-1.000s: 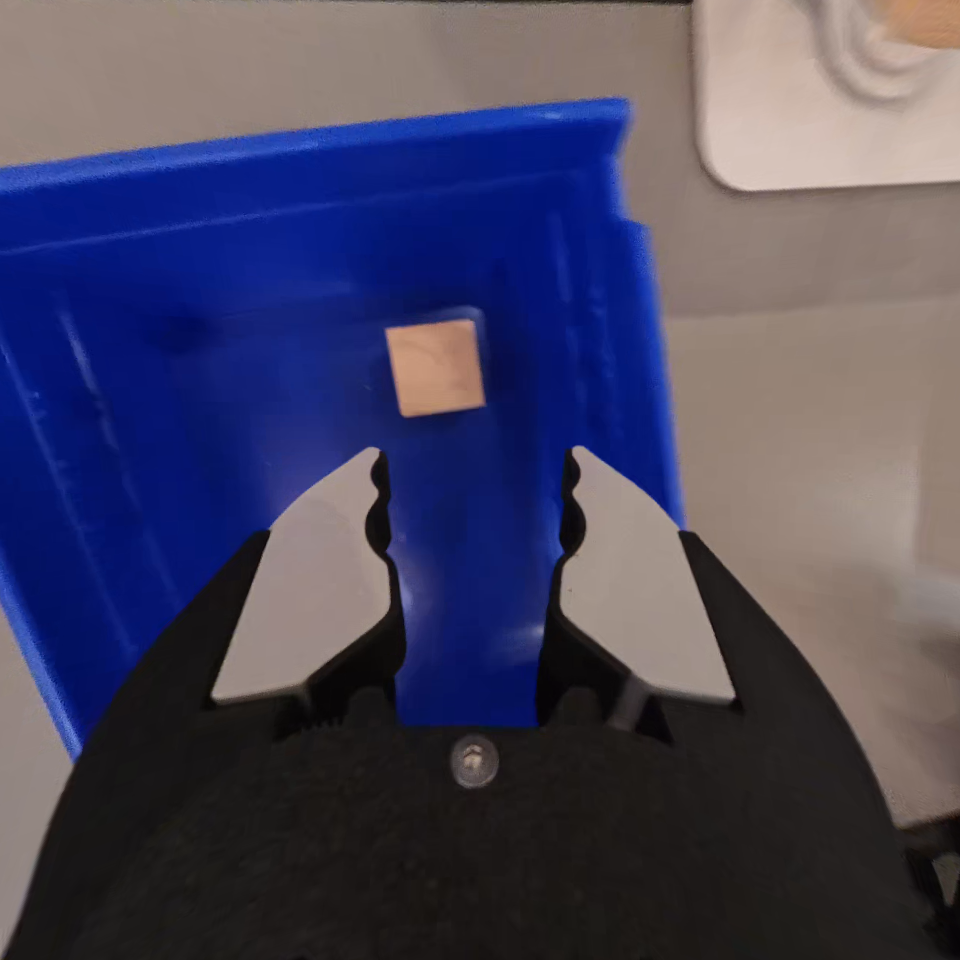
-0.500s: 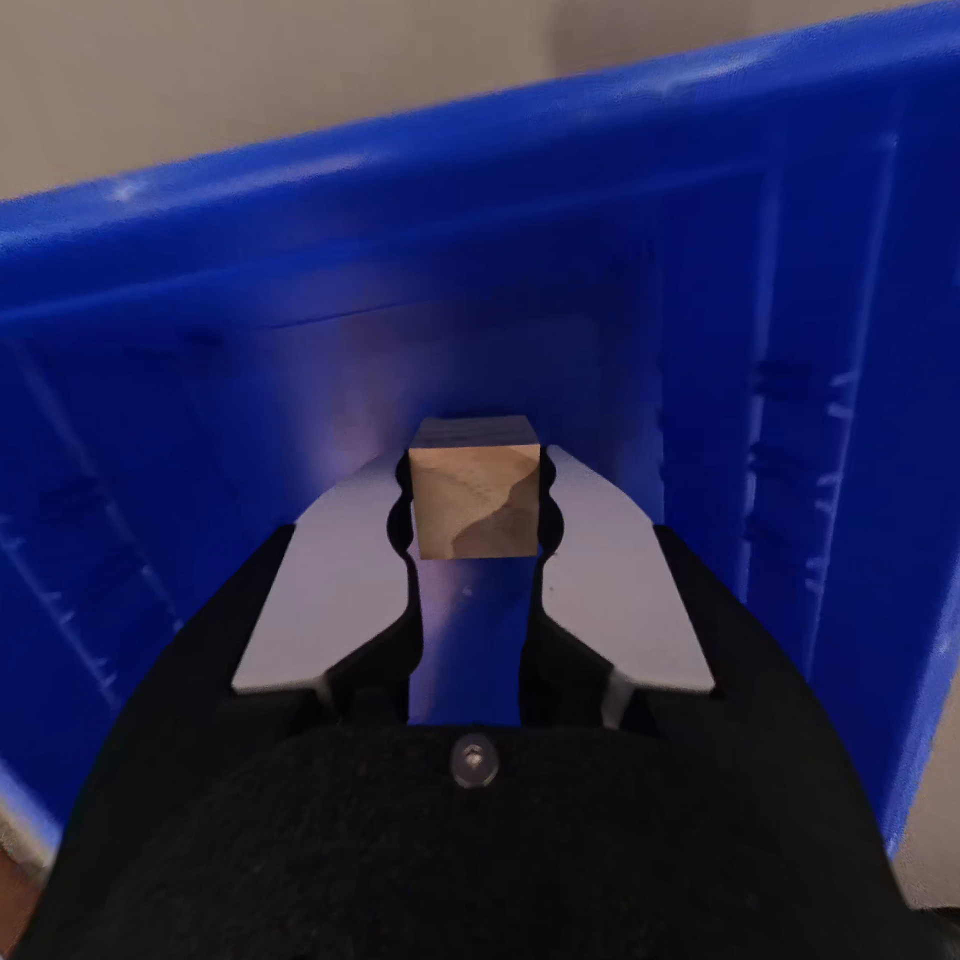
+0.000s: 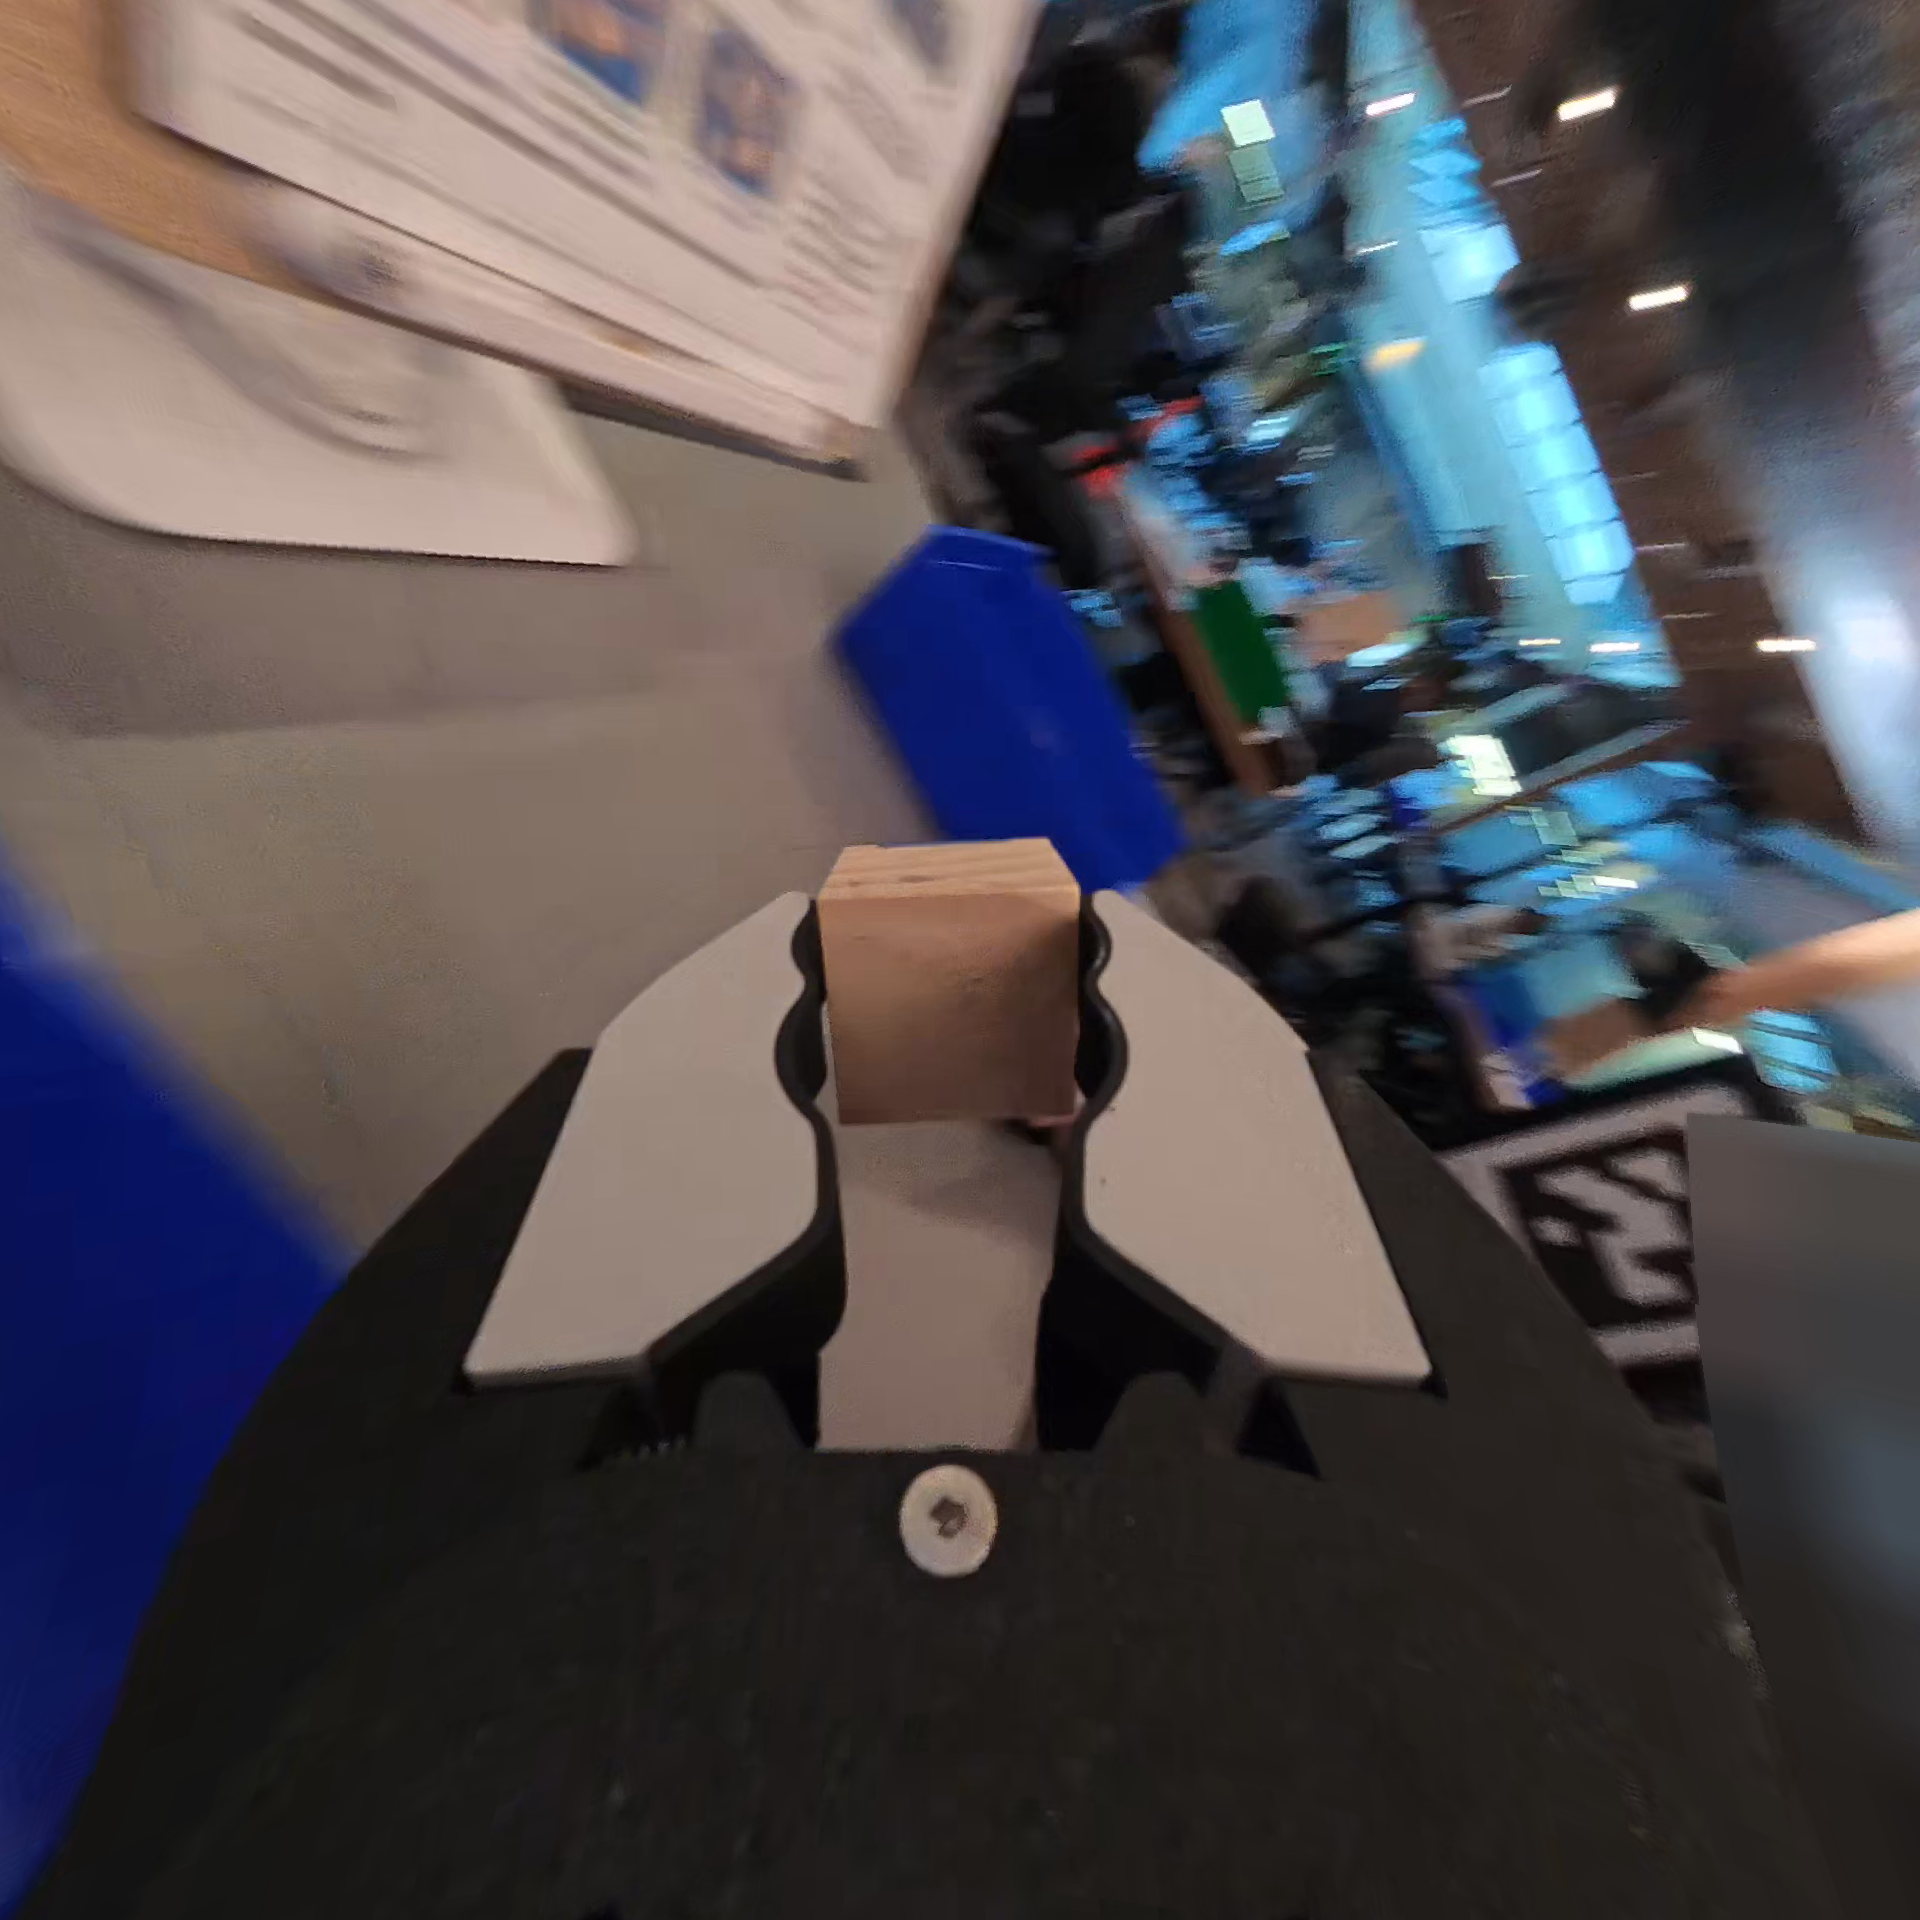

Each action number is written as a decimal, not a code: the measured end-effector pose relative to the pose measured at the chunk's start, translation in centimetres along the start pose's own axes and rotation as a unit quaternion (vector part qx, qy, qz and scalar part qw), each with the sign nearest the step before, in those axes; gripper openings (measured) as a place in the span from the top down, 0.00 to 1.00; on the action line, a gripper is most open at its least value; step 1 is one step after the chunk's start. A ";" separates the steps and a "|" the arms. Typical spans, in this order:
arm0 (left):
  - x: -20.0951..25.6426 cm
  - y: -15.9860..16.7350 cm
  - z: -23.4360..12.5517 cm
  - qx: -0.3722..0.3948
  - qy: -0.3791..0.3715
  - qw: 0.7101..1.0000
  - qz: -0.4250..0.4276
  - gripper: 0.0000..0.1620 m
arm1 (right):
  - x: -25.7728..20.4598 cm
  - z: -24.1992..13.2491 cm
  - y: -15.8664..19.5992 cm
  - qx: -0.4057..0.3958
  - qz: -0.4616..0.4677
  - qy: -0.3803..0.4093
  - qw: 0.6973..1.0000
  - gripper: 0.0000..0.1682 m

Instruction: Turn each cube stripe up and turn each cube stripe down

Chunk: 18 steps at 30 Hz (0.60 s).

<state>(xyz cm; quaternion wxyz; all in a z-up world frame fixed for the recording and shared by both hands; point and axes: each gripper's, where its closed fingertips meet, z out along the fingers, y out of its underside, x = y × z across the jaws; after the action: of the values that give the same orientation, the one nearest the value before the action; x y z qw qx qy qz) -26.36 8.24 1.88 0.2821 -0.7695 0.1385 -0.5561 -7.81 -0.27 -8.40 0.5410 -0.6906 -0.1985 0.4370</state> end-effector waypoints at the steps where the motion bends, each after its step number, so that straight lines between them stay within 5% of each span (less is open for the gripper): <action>1: 1.8 1.0 1.5 0.005 0.048 0.999 -0.011 0.73 | -0.2 0.0 0.0 -0.012 0.017 -0.010 1.000 0.73; 8: 7.5 5.5 9.3 0.021 0.254 0.960 -0.120 0.73 | -2.6 -1.0 -3.0 -0.014 0.177 -0.092 0.980 0.70; 18: 6.1 9.9 13.8 -0.009 0.198 0.975 -0.099 0.73 | -3.7 1.0 -3.3 -0.018 0.357 -0.159 0.920 0.53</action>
<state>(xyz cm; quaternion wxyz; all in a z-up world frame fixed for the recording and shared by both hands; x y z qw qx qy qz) -10.44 0.97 -2.28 0.1856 -0.6564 0.1193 -0.7214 -9.97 -1.30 -3.96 0.2982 -0.6466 -0.0304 0.7015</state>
